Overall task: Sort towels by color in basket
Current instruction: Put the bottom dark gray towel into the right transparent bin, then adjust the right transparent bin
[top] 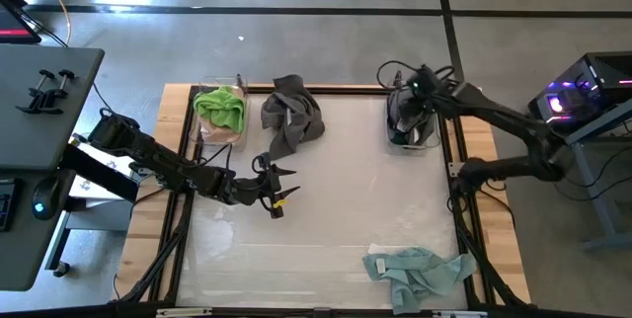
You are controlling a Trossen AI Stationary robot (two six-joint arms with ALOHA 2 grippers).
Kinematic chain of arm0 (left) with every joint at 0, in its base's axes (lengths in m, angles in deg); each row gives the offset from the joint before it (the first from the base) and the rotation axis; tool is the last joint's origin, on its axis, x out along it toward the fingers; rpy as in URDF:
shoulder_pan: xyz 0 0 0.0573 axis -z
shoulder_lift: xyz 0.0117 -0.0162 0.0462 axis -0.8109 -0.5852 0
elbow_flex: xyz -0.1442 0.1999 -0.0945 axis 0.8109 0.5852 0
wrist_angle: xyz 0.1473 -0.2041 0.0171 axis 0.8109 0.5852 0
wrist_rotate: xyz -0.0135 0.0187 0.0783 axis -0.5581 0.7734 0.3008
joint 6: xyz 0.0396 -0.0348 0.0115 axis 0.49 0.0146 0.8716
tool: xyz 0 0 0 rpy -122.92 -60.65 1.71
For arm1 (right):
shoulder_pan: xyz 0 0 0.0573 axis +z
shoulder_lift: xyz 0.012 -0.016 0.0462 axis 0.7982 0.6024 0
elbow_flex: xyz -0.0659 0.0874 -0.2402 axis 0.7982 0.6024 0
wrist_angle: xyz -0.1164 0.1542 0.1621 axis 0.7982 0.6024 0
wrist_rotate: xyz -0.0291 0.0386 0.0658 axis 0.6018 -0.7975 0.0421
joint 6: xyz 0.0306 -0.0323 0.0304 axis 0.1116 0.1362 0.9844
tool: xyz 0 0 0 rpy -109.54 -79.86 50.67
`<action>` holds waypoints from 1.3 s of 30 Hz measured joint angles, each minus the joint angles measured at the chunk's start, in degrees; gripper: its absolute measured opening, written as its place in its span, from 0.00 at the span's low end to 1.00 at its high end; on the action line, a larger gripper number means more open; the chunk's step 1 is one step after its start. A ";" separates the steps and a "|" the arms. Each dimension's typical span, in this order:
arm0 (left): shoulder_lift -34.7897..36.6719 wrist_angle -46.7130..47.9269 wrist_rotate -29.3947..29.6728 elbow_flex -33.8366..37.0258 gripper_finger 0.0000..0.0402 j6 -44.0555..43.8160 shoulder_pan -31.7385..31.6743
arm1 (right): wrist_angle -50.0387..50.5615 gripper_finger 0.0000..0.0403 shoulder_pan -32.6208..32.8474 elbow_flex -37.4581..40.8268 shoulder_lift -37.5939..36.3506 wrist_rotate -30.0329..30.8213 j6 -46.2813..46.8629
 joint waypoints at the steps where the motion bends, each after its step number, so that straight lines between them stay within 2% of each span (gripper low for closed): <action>1: 0.00 -0.01 0.00 0.00 0.47 -0.01 0.00 | 0.72 0.44 1.13 0.00 -1.67 0.16 1.07; 3: 0.00 0.00 -0.02 0.00 0.47 -0.30 0.01 | 1.93 0.44 4.09 0.00 -4.25 -0.32 3.14; 8: 0.00 -0.01 -0.02 0.00 0.47 -0.45 -0.01 | 1.78 0.43 15.09 0.44 -6.88 -6.56 6.26; 11: 0.00 -0.01 -0.02 0.00 0.47 -0.46 0.00 | -2.79 0.43 21.95 1.34 -5.26 -9.94 8.57; 15: 0.00 -0.14 -0.02 0.00 0.47 0.01 -0.03 | -8.81 0.43 27.24 1.33 0.70 -7.44 12.96; 18: 0.00 -0.14 -0.06 0.00 0.47 0.05 -0.46 | -11.43 0.43 26.60 0.49 7.29 -5.94 13.23; 24: 0.00 -0.13 -0.11 0.00 0.47 0.16 -1.65 | -11.16 0.43 20.07 -6.22 19.63 -5.30 11.87; 30: 0.00 -0.07 -0.10 0.00 0.47 -0.04 -1.71 | -0.59 0.43 13.94 -15.77 28.49 -4.18 9.69; 35: 0.00 -0.01 -0.09 0.00 0.47 -0.89 -0.89 | 8.11 0.43 10.68 -19.06 32.32 -0.26 9.68; 39: 0.00 0.01 -0.09 0.00 0.47 -0.91 -0.19 | 8.43 0.43 9.25 -19.28 31.44 -0.13 9.26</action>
